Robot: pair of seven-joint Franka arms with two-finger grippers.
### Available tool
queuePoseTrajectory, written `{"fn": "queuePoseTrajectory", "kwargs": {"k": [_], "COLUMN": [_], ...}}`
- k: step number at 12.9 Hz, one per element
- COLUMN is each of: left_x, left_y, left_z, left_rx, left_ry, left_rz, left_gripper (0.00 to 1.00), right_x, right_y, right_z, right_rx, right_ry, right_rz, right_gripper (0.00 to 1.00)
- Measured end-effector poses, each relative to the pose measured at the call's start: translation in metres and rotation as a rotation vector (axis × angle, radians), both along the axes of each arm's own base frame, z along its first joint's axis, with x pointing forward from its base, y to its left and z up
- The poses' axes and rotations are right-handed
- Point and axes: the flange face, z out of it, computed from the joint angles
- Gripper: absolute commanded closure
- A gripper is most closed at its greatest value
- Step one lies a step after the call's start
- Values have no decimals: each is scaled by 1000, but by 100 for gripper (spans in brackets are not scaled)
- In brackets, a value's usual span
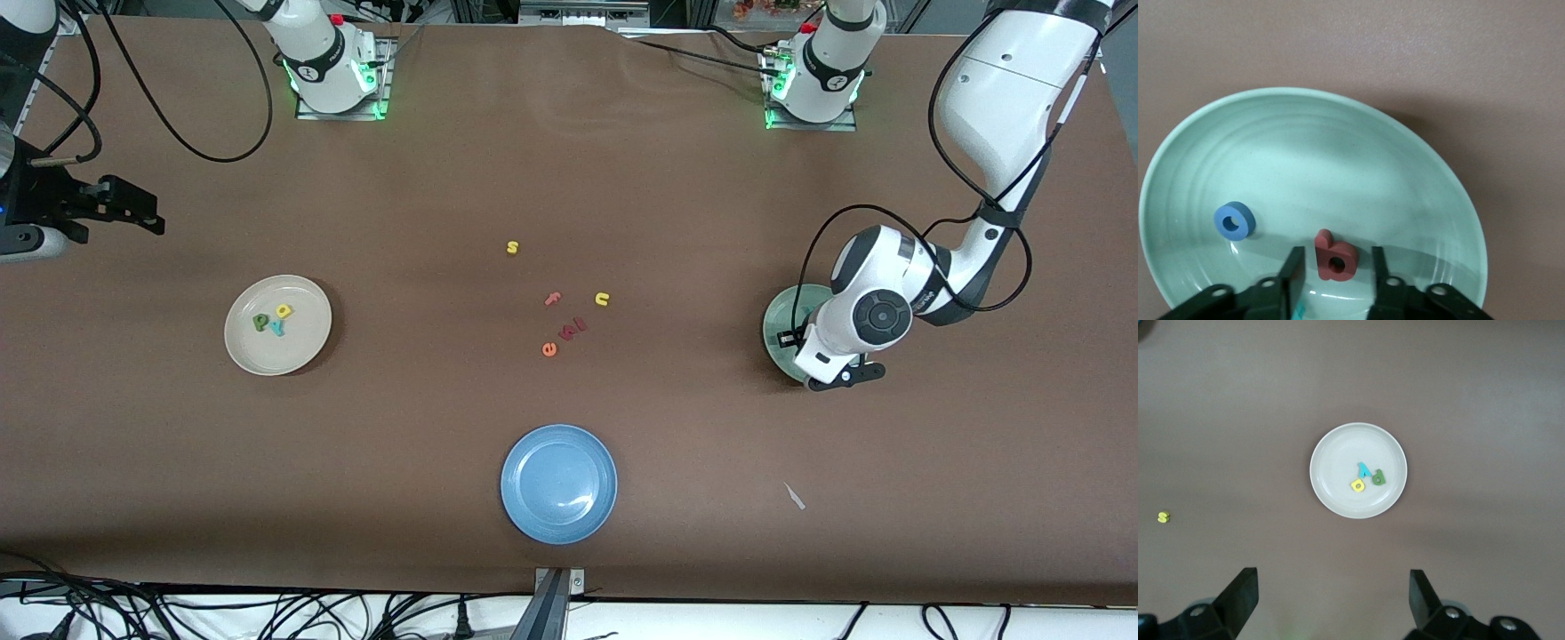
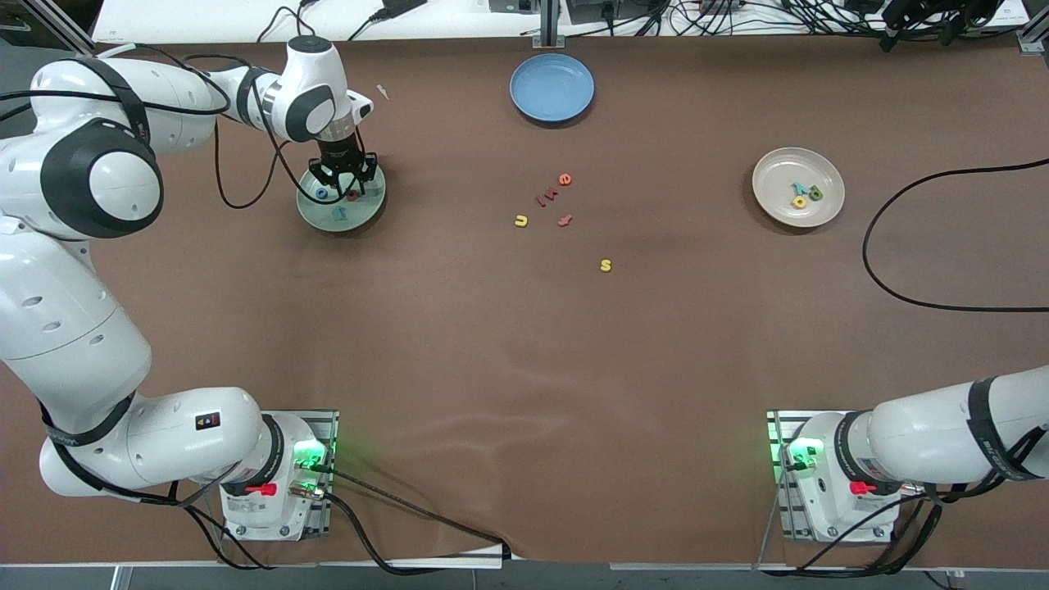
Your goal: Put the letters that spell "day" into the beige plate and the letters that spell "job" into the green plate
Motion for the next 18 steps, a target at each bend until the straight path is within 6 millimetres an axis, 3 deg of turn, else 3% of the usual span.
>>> {"fn": "queuePoseTrajectory", "kwargs": {"k": [2, 4, 8, 12, 18], "left_x": [4, 12, 34, 48, 63], "left_y": [-5, -6, -13, -36, -34], "left_z": [7, 27, 106, 179, 236], "left_rx": [-6, -5, 2, 24, 20], "left_ry": [-15, -56, -196, -216, -224], "left_rz": [-5, -6, -12, -27, 7], "left_gripper": [0, 0, 0, 0, 0], "right_x": [-3, -8, -12, -12, -14], "right_y": [3, 4, 5, 26, 29], "right_z": [2, 8, 13, 12, 15], "right_rx": [-12, -30, -36, -38, -39], "right_ry": [13, 36, 38, 40, 50], "right_rz": [10, 10, -47, -23, -20], "right_gripper": [0, 0, 0, 0, 0]}}
